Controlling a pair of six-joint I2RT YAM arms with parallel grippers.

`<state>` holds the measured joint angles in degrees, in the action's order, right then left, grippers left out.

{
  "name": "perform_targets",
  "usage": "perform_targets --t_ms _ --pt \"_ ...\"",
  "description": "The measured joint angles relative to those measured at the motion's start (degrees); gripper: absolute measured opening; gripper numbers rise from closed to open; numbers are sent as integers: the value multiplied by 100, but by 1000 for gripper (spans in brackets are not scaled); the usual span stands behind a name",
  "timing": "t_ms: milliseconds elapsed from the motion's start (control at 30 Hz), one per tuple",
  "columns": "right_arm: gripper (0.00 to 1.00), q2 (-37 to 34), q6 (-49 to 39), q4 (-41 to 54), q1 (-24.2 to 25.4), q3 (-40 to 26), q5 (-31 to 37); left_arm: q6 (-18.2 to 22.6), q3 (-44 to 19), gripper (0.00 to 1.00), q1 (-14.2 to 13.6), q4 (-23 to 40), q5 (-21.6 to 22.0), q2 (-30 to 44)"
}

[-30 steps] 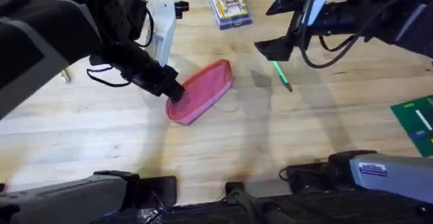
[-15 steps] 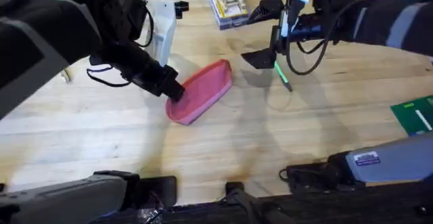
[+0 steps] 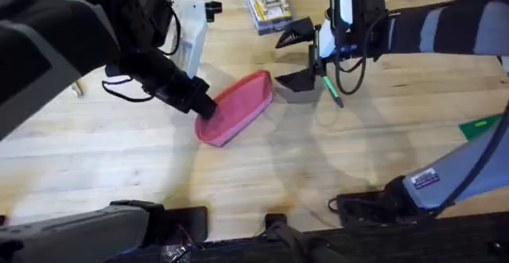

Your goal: Unzip the bag, pick up the pens from the table one at a time and place them inside, then zip the bag closed.

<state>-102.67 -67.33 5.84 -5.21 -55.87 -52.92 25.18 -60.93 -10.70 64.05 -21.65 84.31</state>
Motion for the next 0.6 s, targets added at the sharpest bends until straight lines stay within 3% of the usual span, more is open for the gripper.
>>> perform_targets --t_ms 400,600 --pt "774 -93 -324 -108 -460 -1 190 -1 -2 47 0 0 2 0" --pt "520 -213 -346 -225 -516 -1 185 -1 0 47 2 -2 7 0"
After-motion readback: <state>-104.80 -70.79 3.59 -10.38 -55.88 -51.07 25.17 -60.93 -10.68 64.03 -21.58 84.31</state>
